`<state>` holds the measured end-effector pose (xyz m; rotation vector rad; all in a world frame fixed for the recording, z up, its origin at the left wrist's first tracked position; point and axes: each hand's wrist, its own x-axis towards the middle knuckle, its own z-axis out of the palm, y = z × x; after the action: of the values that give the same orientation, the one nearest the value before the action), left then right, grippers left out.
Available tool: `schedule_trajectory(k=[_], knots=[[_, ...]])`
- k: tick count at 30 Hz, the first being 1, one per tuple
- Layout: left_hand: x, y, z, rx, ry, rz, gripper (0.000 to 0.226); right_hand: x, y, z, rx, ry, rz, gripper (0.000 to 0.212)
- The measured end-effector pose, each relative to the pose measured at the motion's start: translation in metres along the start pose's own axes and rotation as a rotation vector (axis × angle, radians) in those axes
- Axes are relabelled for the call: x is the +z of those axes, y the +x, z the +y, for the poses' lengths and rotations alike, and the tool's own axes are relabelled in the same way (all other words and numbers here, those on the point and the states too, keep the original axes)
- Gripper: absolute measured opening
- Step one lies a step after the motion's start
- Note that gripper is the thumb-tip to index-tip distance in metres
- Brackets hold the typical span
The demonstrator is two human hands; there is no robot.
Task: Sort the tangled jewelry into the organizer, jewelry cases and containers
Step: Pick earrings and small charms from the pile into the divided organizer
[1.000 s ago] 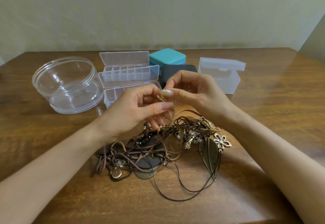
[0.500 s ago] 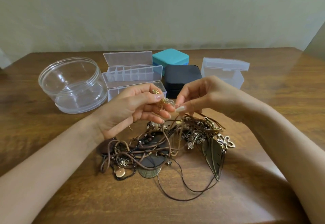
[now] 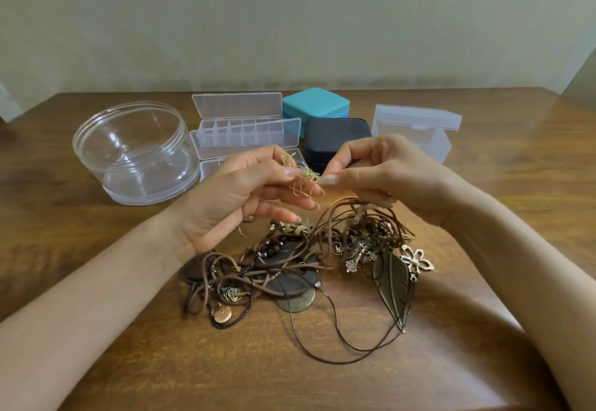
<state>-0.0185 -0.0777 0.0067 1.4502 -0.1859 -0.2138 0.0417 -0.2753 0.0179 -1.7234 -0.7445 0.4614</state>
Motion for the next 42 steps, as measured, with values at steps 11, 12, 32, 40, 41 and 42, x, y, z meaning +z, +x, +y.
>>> schedule_trajectory(k=[11,12,32,40,41,42], knots=[[0.004,-0.003,0.002,-0.084,0.038,-0.083,0.037,0.014,0.002,0.005,-0.121,-0.017,0.076,0.015],[0.005,-0.002,0.001,-0.088,0.068,-0.070,0.035,0.015,0.002,0.006,-0.122,-0.006,0.049,0.014],[-0.004,0.000,0.010,0.137,-0.242,0.070,0.012,0.001,0.005,0.009,-0.044,0.369,-0.152,0.026],[-0.001,-0.001,0.009,0.020,-0.060,0.227,0.020,0.000,0.006,0.011,-0.009,0.417,-0.058,0.022],[-0.002,0.000,0.009,0.005,-0.040,0.253,0.021,-0.001,0.006,0.010,-0.023,0.431,-0.024,0.022],[-0.004,0.000,0.010,-0.009,-0.017,0.277,0.022,-0.003,0.007,0.010,-0.042,0.446,0.015,0.023]])
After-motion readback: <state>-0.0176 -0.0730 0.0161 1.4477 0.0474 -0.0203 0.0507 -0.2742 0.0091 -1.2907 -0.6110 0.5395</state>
